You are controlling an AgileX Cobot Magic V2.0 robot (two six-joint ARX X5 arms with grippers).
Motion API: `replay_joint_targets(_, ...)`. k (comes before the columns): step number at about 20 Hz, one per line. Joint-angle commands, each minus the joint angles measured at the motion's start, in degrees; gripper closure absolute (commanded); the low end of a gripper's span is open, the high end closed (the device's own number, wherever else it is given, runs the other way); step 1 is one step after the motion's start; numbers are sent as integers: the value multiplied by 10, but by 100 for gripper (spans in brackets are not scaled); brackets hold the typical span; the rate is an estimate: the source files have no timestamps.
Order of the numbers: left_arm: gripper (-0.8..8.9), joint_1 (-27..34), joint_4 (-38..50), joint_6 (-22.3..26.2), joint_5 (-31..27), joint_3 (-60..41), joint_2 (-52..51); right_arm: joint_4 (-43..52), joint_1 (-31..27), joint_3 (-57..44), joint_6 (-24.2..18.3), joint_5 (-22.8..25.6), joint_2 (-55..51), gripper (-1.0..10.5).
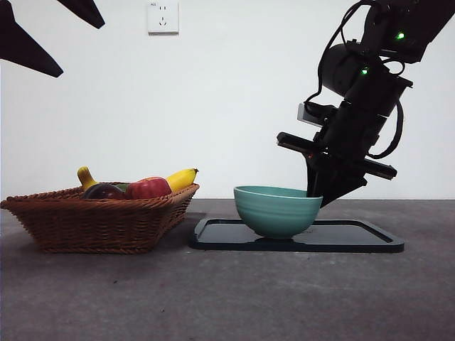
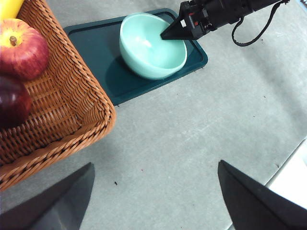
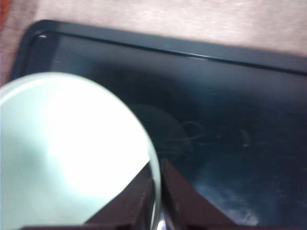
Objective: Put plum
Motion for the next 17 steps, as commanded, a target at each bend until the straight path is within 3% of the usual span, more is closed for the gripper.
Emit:
replay_joint_targets(1,411,-2,4,5,3,6,4,3,2,18,-9,1,-5,941)
replay_joint_targets(4,411,-2,4,5,3,6,4,-27,4,20,-27,0,-67,941)
replay_joint_targets(10,411,-2,4,5,3,6,4,-201,41,10,-84,-10,-243,941)
replay_joint_targets(17,411,-2,4,5,3,6,4,-157,129,-148,-73,14,-339,941)
